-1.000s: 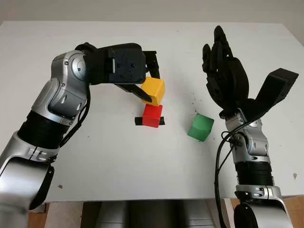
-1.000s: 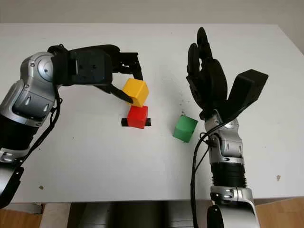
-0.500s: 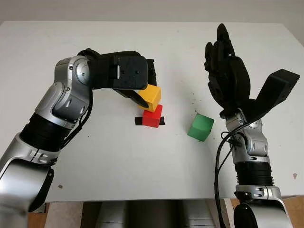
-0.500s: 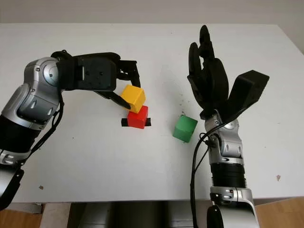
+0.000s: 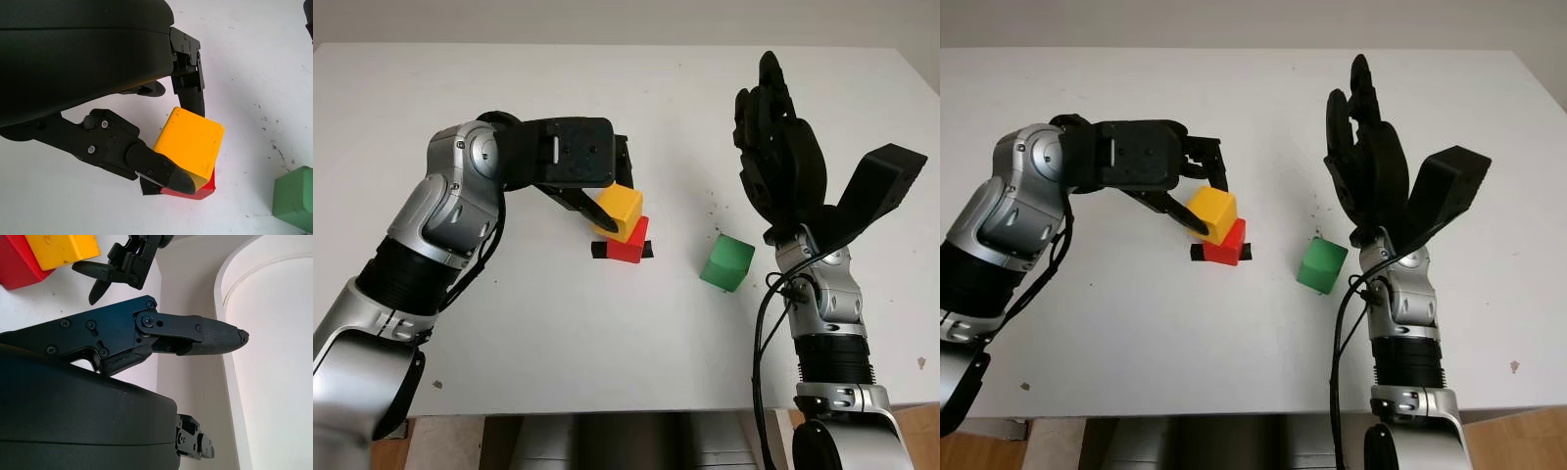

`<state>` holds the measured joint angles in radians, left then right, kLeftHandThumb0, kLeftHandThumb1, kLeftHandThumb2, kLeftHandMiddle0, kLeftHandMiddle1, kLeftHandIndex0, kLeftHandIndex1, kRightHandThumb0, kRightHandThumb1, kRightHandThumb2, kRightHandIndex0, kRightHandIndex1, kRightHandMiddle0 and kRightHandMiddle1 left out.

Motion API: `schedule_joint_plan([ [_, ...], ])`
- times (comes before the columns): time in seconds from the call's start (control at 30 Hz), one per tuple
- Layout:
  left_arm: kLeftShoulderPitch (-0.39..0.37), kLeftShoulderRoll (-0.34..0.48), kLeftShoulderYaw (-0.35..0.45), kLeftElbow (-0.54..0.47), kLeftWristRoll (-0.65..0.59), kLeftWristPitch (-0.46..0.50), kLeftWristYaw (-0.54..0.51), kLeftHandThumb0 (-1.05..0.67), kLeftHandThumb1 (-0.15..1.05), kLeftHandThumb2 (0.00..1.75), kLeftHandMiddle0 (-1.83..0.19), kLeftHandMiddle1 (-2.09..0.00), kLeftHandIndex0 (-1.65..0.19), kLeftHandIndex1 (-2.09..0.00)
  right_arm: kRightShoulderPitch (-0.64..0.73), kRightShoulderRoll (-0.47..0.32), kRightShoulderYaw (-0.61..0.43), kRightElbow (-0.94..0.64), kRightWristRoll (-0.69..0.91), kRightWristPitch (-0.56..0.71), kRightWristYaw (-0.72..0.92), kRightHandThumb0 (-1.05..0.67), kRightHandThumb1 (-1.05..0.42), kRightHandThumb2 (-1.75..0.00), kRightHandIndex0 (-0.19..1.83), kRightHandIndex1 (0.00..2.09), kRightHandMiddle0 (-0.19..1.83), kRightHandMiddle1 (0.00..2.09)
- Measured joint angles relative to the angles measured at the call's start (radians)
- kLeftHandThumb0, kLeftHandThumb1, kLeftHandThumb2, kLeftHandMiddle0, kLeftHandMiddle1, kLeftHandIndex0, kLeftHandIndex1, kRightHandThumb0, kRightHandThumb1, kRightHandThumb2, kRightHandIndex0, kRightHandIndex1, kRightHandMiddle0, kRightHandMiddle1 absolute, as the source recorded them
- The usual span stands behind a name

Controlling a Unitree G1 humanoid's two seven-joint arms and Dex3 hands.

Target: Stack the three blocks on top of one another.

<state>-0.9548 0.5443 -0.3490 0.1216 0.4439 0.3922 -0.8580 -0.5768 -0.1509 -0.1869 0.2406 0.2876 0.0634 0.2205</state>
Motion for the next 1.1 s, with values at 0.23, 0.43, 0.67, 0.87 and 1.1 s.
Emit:
schedule_joint_plan([
  [0.23,0.0,-0.016,0.0,0.0,-0.014,0.038,-0.001,-0.3,1.02,0.06,-0.28,-0.07,-0.41,-2.02,0.009,0.001,0.0,0.0,0.0,-0.007,0.004,-0.69,-1.05,-0.53,-0.19,0.0,-0.19,0.0],
  [0.43,-0.001,-0.024,0.0,0.001,-0.026,0.046,-0.002,-0.33,1.02,0.06,-0.21,-0.03,-0.35,-1.86,0.009,0.001,0.001,0.007,-0.002,-0.029,0.013,-0.69,-1.05,-0.51,-0.19,0.0,-0.19,0.0],
  [0.67,0.0,-0.032,0.0,0.002,-0.019,0.069,0.014,-0.31,1.02,0.05,-0.24,-0.05,-0.35,-2.02,0.013,0.001,0.005,0.013,-0.009,-0.035,0.013,-0.69,-1.05,-0.53,-0.19,0.0,-0.19,0.0],
  [0.87,0.0,-0.037,-0.001,0.0,-0.006,0.085,0.028,-0.3,1.02,0.06,-0.24,-0.05,-0.4,-2.06,0.013,0.001,0.009,0.013,-0.011,-0.035,0.009,-0.68,-1.05,-0.51,-0.19,0.0,-0.19,0.0],
  [1.1,0.0,-0.038,-0.001,0.0,0.0,0.087,0.033,-0.3,1.03,0.06,-0.23,-0.05,-0.45,-2.09,0.013,0.006,0.009,0.016,-0.007,-0.037,0.008,-0.69,-1.05,-0.5,-0.19,0.0,-0.19,0.0],
])
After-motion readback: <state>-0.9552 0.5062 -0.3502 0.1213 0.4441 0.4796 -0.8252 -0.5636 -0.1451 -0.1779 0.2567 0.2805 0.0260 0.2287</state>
